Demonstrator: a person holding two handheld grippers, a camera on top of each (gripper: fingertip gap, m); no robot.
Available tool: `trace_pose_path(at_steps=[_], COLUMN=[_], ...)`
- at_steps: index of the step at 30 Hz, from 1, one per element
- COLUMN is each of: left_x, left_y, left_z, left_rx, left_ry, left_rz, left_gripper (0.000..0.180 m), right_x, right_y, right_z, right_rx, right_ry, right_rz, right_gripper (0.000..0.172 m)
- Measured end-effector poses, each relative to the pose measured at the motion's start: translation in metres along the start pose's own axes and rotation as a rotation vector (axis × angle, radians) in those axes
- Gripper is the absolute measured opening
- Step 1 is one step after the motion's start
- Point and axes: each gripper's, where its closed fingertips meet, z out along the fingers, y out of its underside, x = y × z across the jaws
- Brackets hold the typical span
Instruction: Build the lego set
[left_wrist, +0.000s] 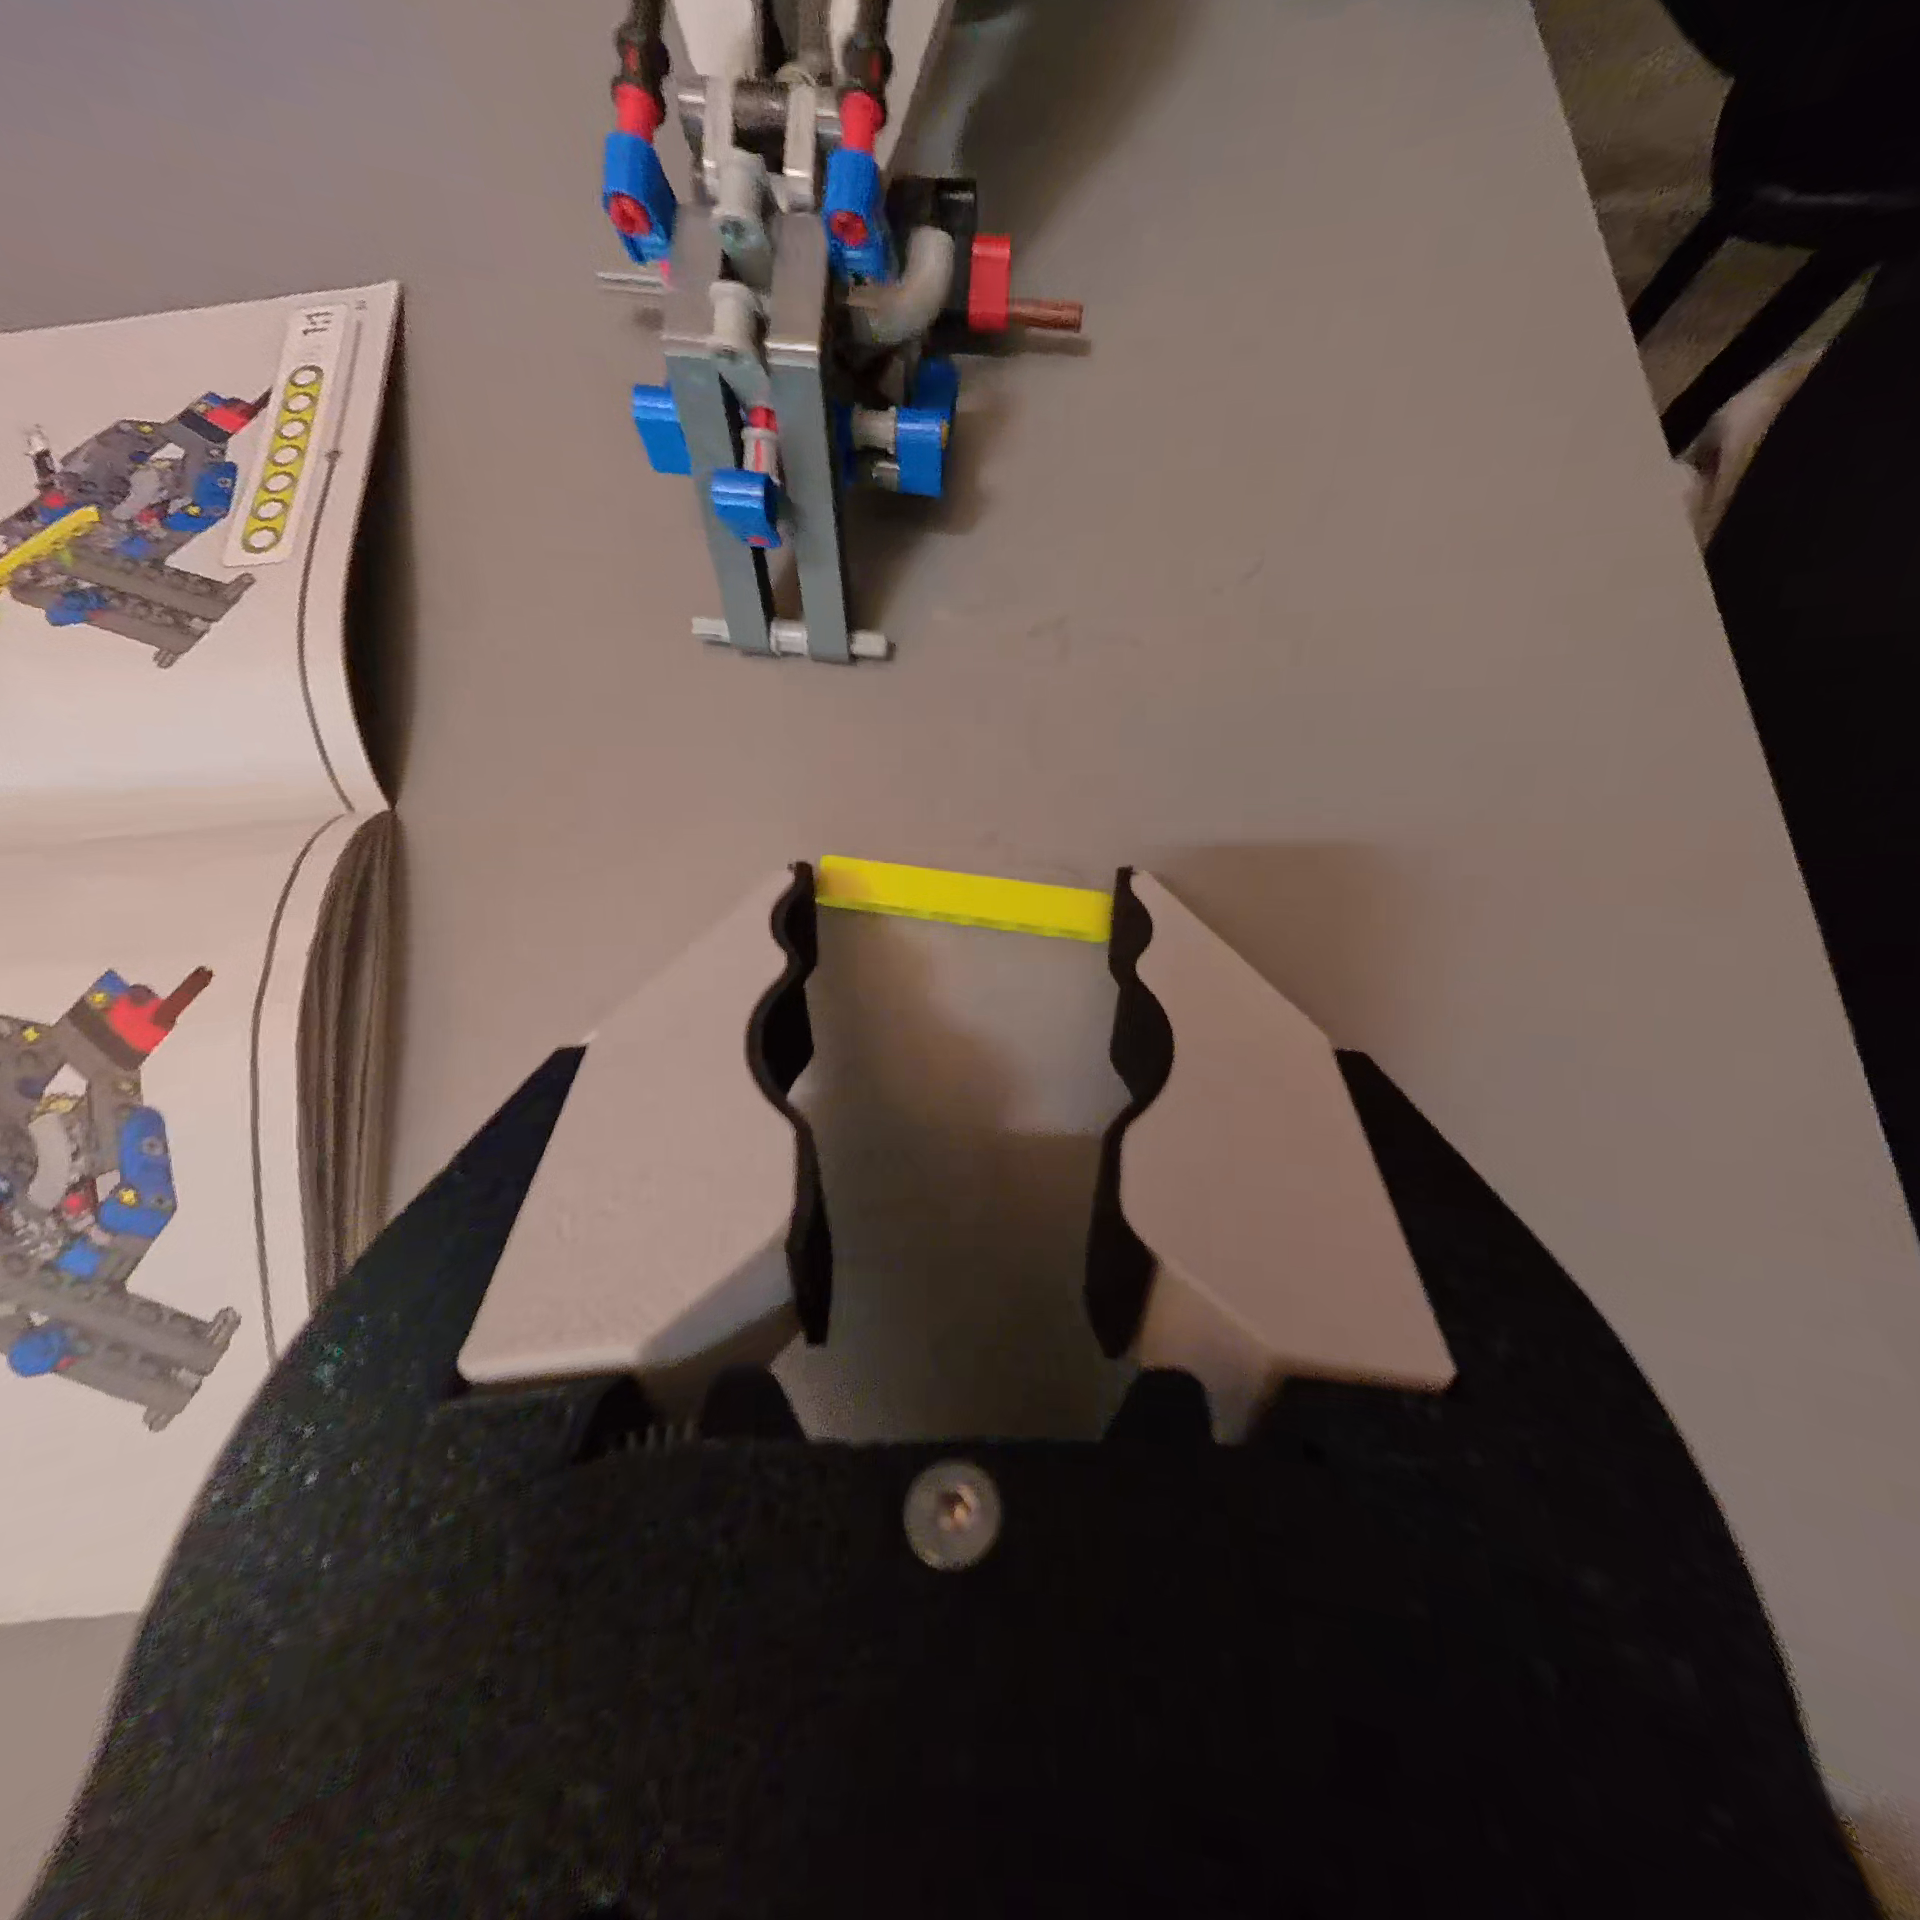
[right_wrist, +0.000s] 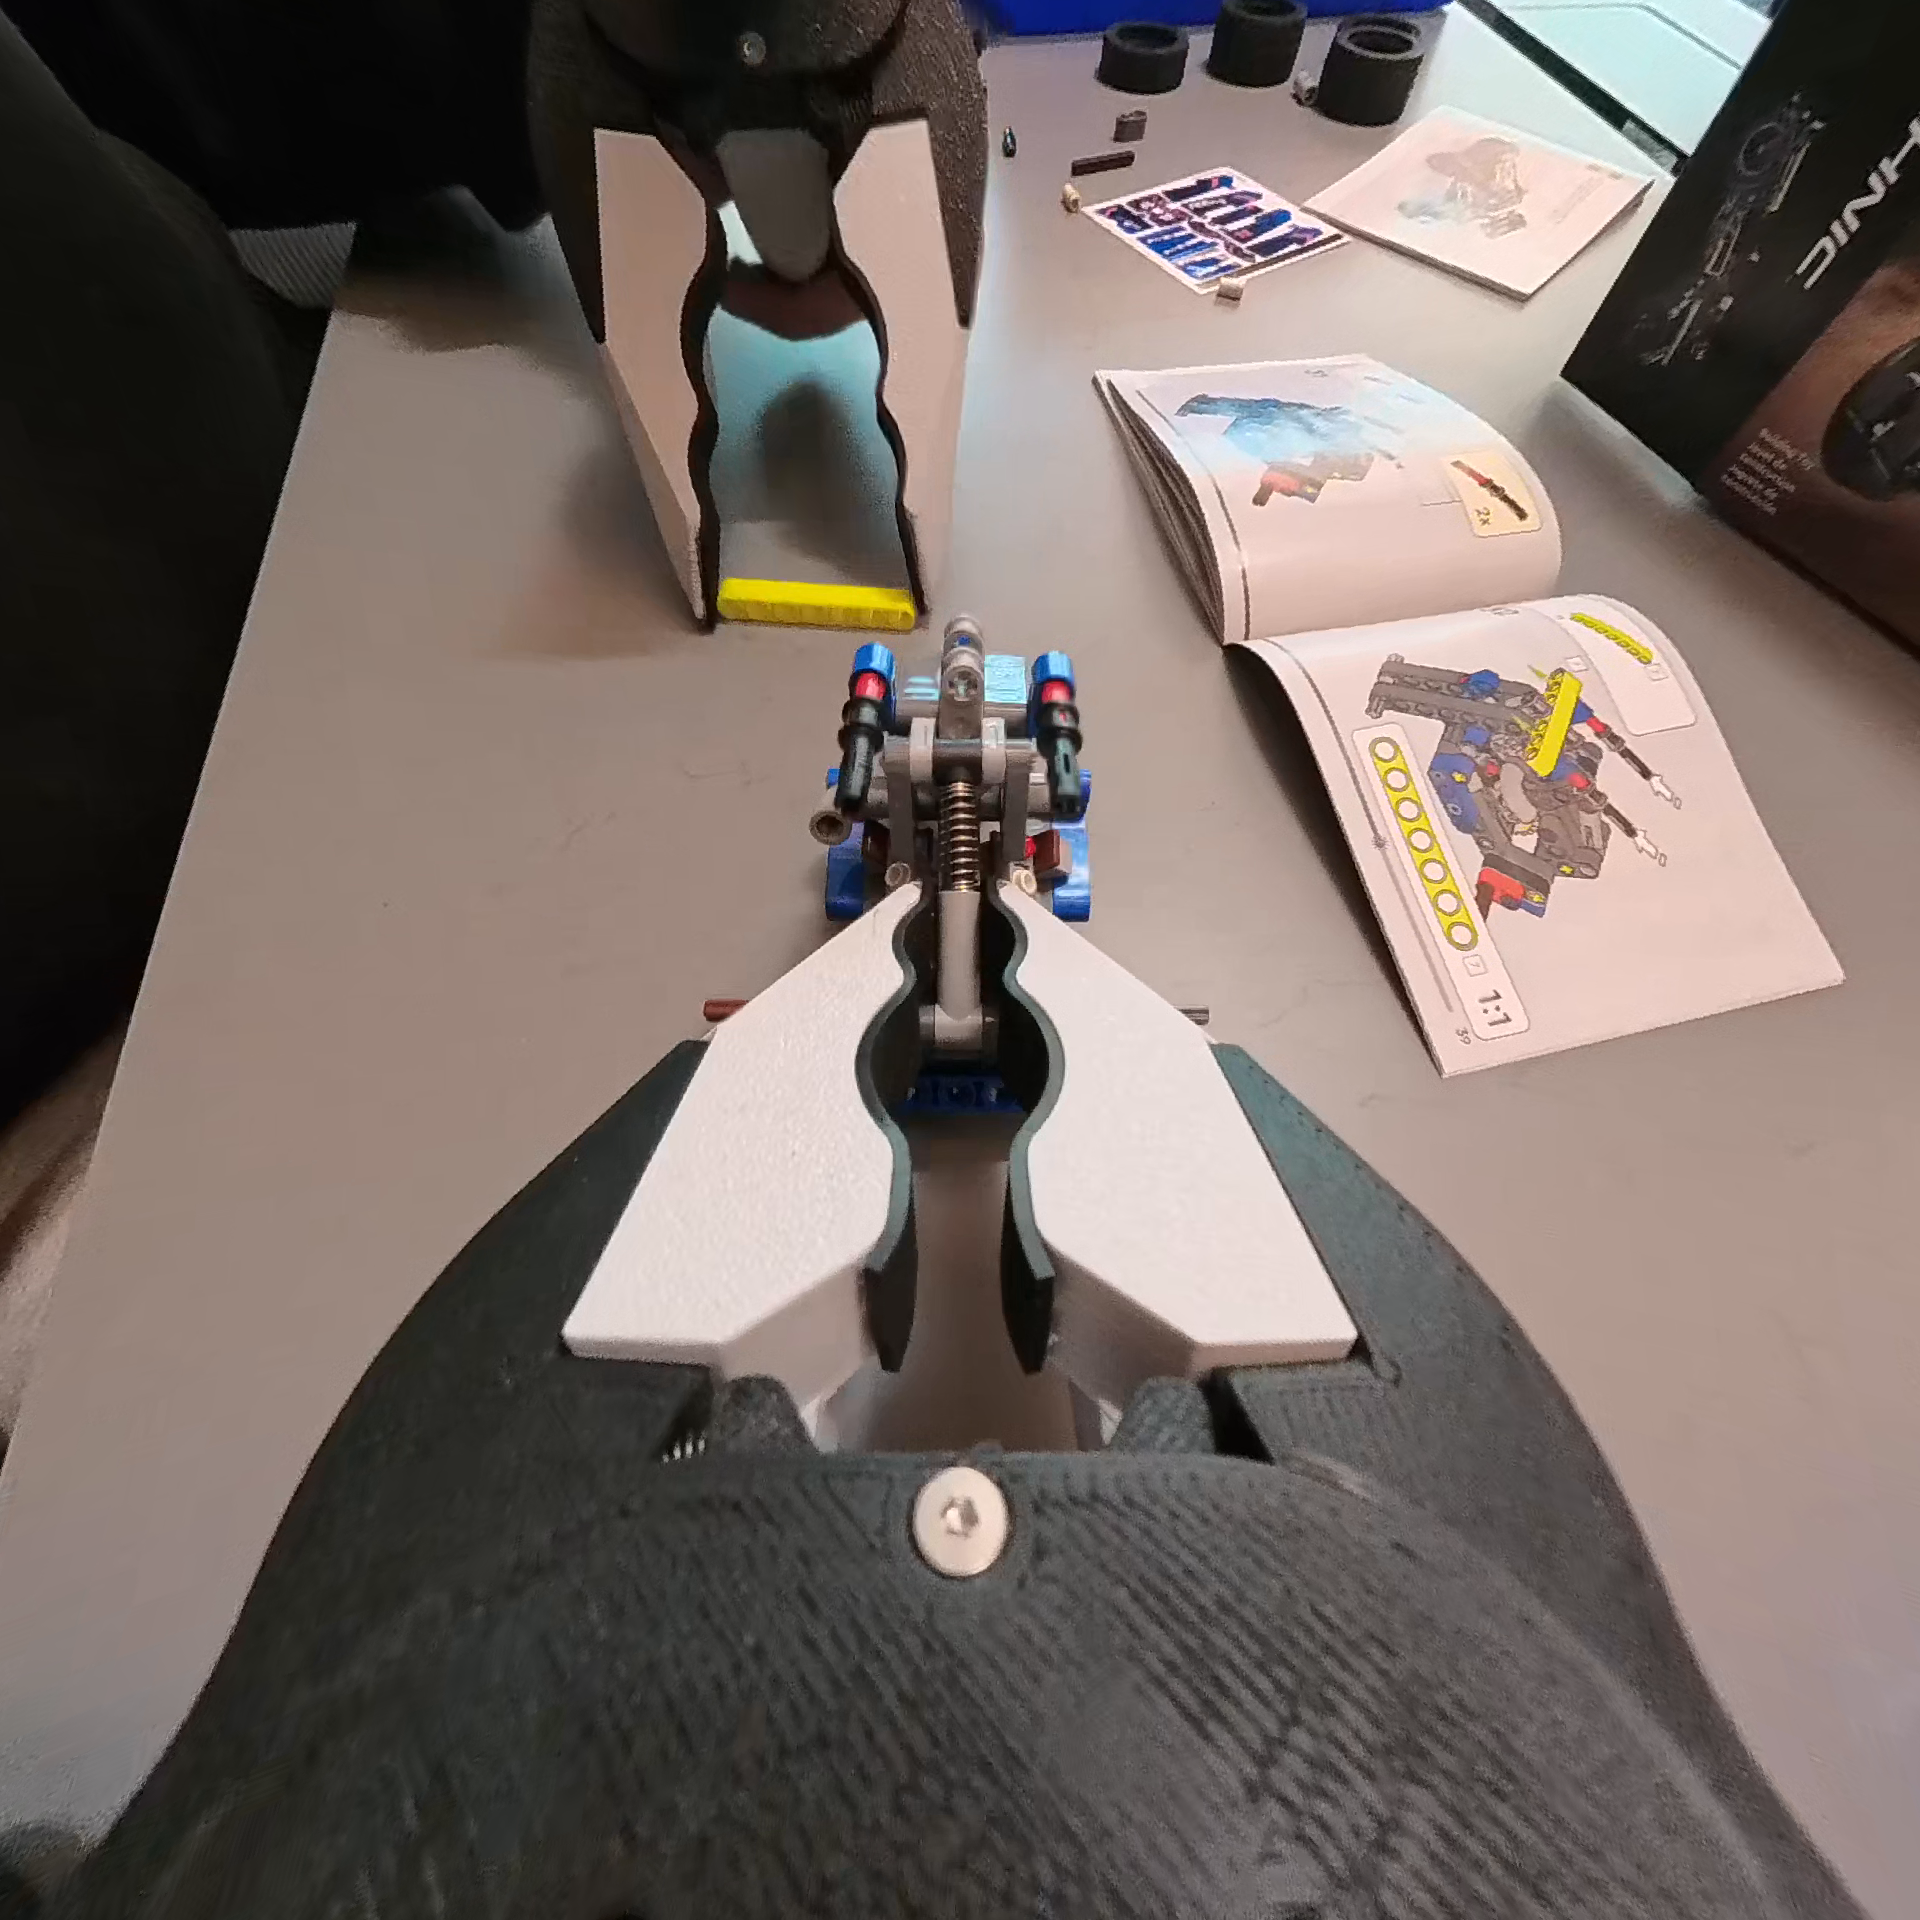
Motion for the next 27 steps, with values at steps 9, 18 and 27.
trace_pose_path(at_steps=[9, 18, 27], left_x=[-0.018, -0.027, -0.026], left_y=[-0.09, -0.098, -0.093], left_z=[-0.021, 0.01, 0.016], left_rx=[0.275, 0.251, 0.284], left_ry=[-0.103, -0.045, -0.019], left_rz=[0.111, 0.139, 0.014], left_gripper=[0.054, 0.054, 0.054], right_x=[-0.003, -0.004, -0.003], right_y=[-0.001, -0.002, 0.0], right_z=[0.001, -0.001, 0.001], right_rx=[0.001, 0.011, -0.003], right_ry=[-0.003, 0.005, 0.013], right_rz=[-0.02, -0.041, -0.047], right_gripper=[0.005, 0.005, 0.005])
